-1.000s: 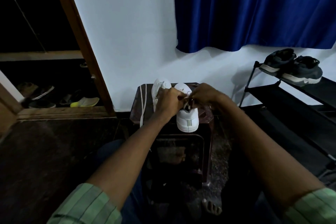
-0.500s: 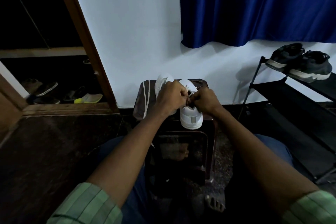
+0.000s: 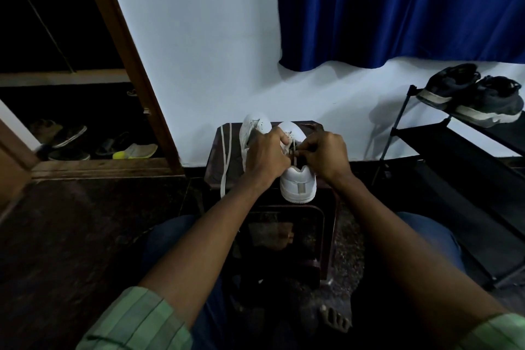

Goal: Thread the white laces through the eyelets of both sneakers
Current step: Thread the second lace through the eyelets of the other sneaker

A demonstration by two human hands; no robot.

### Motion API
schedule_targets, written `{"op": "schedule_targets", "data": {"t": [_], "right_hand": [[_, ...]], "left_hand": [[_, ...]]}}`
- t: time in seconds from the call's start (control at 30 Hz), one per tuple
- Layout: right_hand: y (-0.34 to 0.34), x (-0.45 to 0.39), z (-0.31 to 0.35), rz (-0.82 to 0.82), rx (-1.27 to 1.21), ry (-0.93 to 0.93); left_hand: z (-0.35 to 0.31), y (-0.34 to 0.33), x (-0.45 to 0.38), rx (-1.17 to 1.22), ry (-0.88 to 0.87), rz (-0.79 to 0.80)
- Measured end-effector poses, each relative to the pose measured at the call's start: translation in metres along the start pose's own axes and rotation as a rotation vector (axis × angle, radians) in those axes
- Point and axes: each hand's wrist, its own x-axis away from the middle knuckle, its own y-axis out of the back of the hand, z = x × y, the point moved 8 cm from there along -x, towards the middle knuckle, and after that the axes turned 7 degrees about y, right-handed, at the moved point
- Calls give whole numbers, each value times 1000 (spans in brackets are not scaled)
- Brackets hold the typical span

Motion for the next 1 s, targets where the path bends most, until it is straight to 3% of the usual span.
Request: {"op": "schedule_targets", "data": {"t": [0.27,0.43,0.7,1.0], "right_hand": [[-22,-10,7,316,154,8],[-35,-23,13,408,451,46],[-37,-43,16,533,387,105],[-12,-39,22,276,267,-3]], "left_hand": [[2,-5,-9,70,-41,178],[1,-3,-10,37,-55,53],[-3,0,-17,71,-68,-48],[-18,1,-24,3,-89,-55]]}}
